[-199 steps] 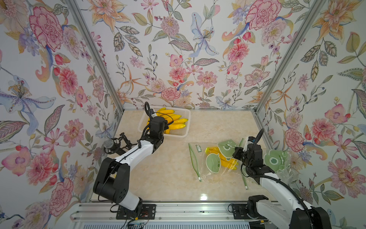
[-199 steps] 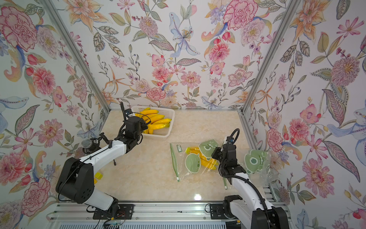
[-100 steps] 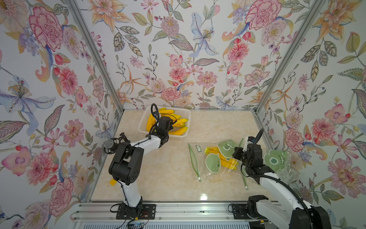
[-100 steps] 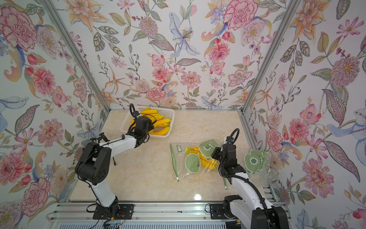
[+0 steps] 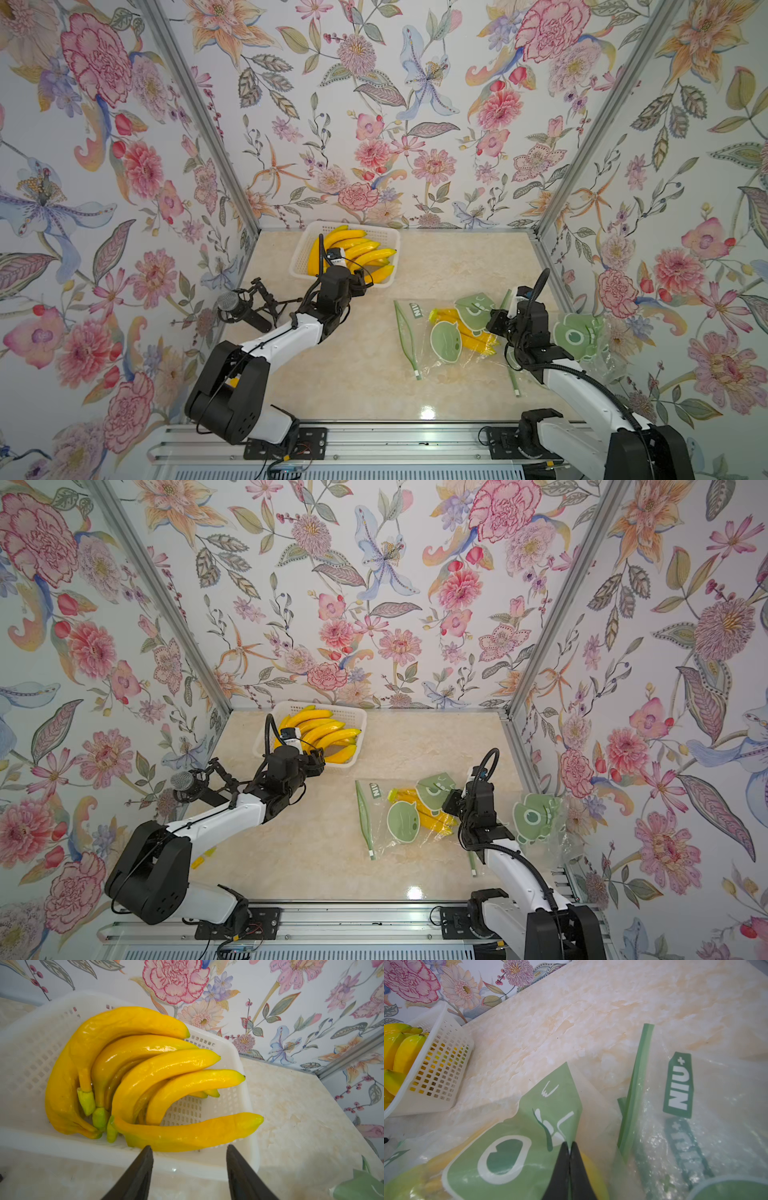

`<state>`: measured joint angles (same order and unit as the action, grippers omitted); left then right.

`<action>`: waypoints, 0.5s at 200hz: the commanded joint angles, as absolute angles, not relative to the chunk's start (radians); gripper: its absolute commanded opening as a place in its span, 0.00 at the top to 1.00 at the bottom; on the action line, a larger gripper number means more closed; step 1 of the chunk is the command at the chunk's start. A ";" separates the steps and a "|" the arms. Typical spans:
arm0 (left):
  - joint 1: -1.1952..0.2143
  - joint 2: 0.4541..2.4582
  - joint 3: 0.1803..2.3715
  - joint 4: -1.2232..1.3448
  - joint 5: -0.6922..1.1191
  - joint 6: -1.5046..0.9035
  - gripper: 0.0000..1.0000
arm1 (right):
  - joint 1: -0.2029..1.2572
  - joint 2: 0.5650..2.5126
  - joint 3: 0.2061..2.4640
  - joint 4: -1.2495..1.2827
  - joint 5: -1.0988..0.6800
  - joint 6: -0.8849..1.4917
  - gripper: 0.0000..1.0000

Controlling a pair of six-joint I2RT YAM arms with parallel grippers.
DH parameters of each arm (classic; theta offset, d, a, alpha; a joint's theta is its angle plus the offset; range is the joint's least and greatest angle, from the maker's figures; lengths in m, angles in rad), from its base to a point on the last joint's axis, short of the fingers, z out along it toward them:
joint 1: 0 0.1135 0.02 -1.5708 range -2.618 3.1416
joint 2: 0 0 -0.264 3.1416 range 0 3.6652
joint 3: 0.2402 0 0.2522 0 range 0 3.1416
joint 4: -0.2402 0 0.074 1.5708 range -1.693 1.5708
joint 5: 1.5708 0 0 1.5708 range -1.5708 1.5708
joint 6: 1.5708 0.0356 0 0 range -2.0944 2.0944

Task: Open the zip-top bag and take out the banana
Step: Place the banana in the basket, then pick up the banana from the zipper food storage bag.

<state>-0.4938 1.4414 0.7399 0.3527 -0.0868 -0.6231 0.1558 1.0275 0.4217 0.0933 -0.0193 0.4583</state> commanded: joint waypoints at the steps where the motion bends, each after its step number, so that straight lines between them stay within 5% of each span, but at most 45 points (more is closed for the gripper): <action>1: -0.565 1.428 0.636 0.436 0.022 -0.552 0.43 | 0.158 1.042 0.450 0.097 -0.051 0.433 1.00; 56: -0.791 1.469 0.531 0.662 0.077 -0.553 0.47 | 0.160 1.046 0.466 0.088 -0.087 0.428 1.00; 100: -0.836 1.508 0.502 0.729 0.062 -0.589 0.46 | 0.163 1.040 0.463 0.082 -0.091 0.428 1.00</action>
